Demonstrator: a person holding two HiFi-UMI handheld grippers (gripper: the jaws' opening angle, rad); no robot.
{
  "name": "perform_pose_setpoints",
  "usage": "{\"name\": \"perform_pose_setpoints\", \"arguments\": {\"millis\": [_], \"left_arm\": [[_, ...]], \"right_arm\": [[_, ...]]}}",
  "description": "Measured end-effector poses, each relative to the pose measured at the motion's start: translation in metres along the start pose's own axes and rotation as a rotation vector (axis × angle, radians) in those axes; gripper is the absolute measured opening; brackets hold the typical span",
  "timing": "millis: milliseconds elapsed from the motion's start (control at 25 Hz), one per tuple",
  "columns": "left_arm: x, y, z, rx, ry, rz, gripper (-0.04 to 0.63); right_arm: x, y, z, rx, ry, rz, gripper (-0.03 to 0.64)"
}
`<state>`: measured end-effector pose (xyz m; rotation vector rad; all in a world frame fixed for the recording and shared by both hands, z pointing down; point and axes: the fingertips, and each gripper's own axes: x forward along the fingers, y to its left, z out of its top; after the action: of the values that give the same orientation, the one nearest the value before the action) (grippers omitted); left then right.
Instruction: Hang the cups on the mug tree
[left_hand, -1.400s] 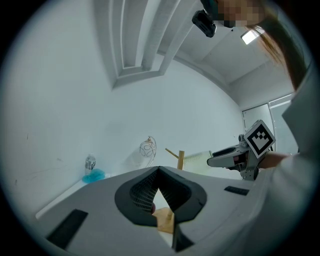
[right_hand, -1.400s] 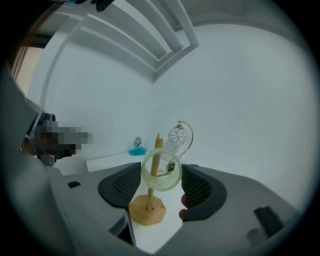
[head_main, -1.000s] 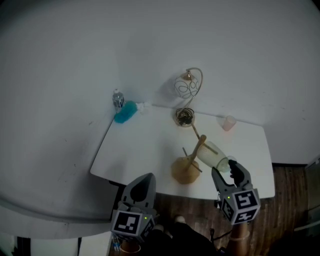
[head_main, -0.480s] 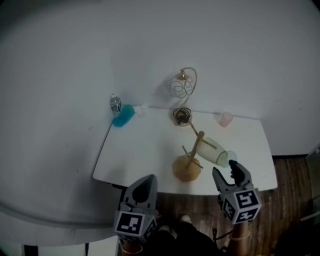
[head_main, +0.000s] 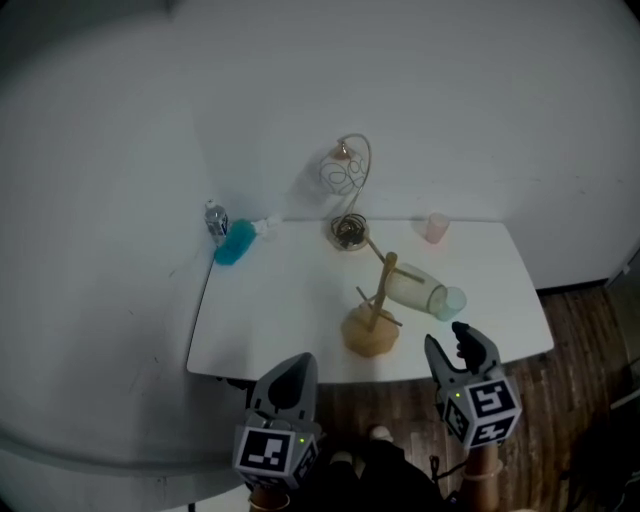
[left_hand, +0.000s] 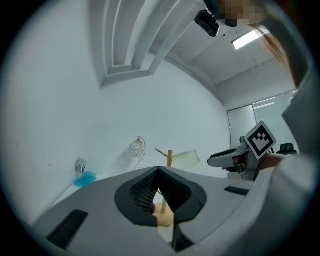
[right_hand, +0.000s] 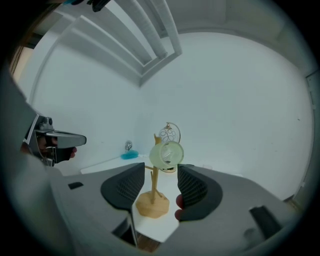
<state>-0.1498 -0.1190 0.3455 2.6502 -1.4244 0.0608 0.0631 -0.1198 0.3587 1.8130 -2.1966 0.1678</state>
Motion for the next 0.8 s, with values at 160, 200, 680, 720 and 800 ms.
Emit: {"name": "perform_pose_setpoints", "arguments": {"millis": [160,200,680,720,800], "left_arm": [[-0.002,-0.004,-0.003,0.008,0.005,-0.04,-0.002],[-0.003,-0.006,-0.003,0.009,0.007,-0.05,-0.002],[-0.003,-0.024,-0.012,0.036,0.032,-0.132,-0.002],[-0.002,-0.026,-0.012,0.039,0.031,-0.135,-0.002],[0.0,-0.03,-0.013,0.042,0.032,-0.139,-0.002]], "right_arm": [[-0.01,0.006,-0.003,0.013,-0.002,-0.021,0.212],[-0.014,0.007,-0.004,0.014,-0.001,-0.029,0.211],[-0.041,0.013,-0.01,0.055,0.003,-0.093,0.112],[-0.042,0.013,-0.01,0.056,0.0,-0.094,0.111],[-0.043,0.012,-0.01,0.058,-0.011,-0.091,0.11]]}}
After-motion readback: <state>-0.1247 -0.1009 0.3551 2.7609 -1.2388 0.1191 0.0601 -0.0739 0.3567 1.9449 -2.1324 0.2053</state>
